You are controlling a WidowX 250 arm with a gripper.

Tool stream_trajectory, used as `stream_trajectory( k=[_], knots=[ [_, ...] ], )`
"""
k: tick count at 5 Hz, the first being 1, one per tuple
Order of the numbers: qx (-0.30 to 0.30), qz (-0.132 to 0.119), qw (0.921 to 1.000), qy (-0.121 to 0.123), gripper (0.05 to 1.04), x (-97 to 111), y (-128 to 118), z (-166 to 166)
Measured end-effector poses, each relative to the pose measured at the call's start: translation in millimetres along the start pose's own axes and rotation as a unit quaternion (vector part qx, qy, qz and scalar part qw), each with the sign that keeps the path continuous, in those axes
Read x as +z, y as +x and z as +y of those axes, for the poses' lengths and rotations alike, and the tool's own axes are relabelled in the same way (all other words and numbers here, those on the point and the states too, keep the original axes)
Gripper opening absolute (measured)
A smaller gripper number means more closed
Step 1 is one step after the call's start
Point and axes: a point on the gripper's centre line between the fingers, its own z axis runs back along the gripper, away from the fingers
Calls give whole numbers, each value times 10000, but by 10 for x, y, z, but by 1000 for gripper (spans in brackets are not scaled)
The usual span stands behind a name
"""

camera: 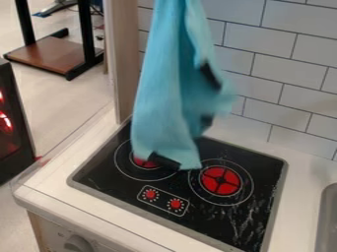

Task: Picking and dropping the cloth

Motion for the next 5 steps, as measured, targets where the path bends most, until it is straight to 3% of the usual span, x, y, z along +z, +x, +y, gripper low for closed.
stream_trajectory(
  k=[1, 2, 4, 5],
  knots=[
    [-207, 356, 9986, 343, 49, -432, -288, 103],
    [-403, 490, 9974, 346, 49, -610, -434, 96],
    [-881, 955, 9915, 98, 49, -733, -830, -64],
    [-1294, 1265, 9835, 79, 70, -787, -1107, -128]
  ],
)
